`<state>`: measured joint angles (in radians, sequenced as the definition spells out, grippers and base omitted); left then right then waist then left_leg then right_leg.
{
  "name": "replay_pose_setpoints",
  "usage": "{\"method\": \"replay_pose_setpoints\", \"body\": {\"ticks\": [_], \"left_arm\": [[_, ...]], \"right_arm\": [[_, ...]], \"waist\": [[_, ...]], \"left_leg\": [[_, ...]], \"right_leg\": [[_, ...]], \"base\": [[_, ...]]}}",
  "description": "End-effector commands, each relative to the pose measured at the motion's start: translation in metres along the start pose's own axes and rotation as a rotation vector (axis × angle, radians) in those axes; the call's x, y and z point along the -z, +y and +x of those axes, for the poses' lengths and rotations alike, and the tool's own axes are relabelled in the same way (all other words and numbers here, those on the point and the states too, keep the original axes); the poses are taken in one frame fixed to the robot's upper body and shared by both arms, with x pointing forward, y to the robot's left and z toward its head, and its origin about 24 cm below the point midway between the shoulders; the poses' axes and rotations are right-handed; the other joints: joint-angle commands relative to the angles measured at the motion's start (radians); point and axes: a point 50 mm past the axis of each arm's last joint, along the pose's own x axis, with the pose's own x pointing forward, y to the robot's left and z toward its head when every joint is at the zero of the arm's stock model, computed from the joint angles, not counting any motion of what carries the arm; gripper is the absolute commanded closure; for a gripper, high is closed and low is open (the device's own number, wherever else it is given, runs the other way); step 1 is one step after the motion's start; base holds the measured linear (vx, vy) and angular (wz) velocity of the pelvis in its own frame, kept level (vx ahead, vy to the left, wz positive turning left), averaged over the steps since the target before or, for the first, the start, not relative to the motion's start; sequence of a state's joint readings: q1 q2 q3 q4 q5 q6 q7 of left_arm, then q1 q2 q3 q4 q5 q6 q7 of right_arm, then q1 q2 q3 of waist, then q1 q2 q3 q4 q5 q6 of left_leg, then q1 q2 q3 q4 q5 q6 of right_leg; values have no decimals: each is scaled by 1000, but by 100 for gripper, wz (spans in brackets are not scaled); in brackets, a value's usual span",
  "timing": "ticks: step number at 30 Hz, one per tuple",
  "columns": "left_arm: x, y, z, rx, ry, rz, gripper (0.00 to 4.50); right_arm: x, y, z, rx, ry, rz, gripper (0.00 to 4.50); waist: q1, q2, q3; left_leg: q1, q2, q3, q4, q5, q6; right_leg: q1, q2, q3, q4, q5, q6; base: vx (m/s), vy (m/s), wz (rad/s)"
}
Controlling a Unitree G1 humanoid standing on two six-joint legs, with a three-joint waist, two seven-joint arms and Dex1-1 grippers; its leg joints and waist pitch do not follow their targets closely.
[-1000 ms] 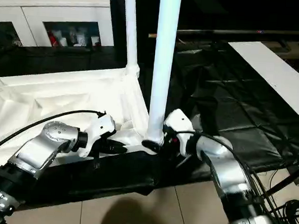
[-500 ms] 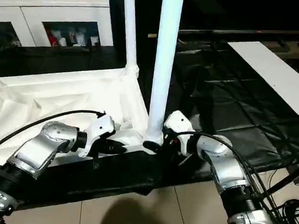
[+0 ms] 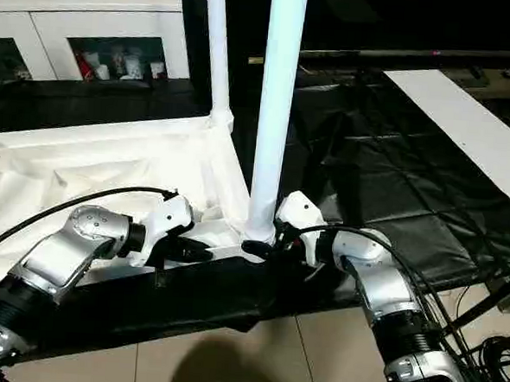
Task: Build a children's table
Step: Rotate leg to tighten
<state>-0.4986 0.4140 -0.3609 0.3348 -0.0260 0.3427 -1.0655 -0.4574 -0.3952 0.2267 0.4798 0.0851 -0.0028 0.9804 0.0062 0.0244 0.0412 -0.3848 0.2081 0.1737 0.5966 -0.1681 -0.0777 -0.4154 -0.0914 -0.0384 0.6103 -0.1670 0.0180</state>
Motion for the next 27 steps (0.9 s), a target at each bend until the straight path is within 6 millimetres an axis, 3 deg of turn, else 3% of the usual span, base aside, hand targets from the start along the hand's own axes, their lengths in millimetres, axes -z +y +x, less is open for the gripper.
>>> {"method": "replay_pose_setpoints", "body": {"ticks": [1, 9, 14, 15, 18, 19, 21, 26, 27], "left_arm": [[17, 0, -3, -23, 51, -65, 450], [16, 9, 8, -189, 14, -160, 450], [6, 21, 23, -362, -6, -252, 450], [5, 22, 23, -367, -7, -255, 450], [-3, 29, 31, -454, -22, -290, 450], [-5, 30, 33, -471, -23, -292, 450], [-7, 31, 36, -480, -24, -294, 450], [-9, 32, 39, -475, -5, -255, 450], [-9, 31, 38, -472, -4, -251, 450]], "right_arm": [[9, -7, -2, 87, 25, 59, 173], [18, -2, 17, 247, 4, 198, 178], [13, 0, 51, 446, 10, 269, 178], [13, -1, 52, 454, 10, 272, 178], [3, -5, 69, 554, 21, 278, 178], [1, -5, 73, 566, 26, 274, 178], [-4, -4, 79, 553, 6, 301, 178], [-19, -1, 88, 461, -113, 358, 178], [-20, -2, 87, 458, -131, 359, 143]], "waist": [[7, -14, -59], [-3, -13, -51], [-14, -18, -51], [-13, -17, -51], [-19, -21, -51], [-17, -20, -53], [-17, -19, -50], [-12, -21, -54], [-11, -23, -54]], "left_leg": [[7, 5, 4, -73, -302, 47], [11, 2, -1, -80, -384, 10], [11, -6, -5, -77, -410, -11], [11, -5, -8, -79, -403, -11], [16, -7, -5, -75, -425, -6], [13, -7, -6, -78, -422, -4], [17, -7, -5, -76, -439, 3], [10, -1, -5, -83, -407, 19], [10, -1, -4, -84, -404, 22]], "right_leg": [[48, -24, 18, -78, -290, -227], [37, -24, 15, -92, -435, -179], [30, -27, 10, -104, -547, -137], [33, -28, 10, -106, -549, -126], [22, -25, 8, -111, -551, -128], [27, -25, 7, -111, -544, -124], [22, -25, 6, -115, -550, -122], [31, -28, 8, -108, -471, -141], [32, -28, 9, -107, -456, -149]], "base": [[0, 0, 0], [0, 0, 0], [0, 0, 0], [0, 0, 0], [0, 0, 0], [0, 0, 0], [0, 0, 0], [0, 0, 0], [0, 0, 0]]}}
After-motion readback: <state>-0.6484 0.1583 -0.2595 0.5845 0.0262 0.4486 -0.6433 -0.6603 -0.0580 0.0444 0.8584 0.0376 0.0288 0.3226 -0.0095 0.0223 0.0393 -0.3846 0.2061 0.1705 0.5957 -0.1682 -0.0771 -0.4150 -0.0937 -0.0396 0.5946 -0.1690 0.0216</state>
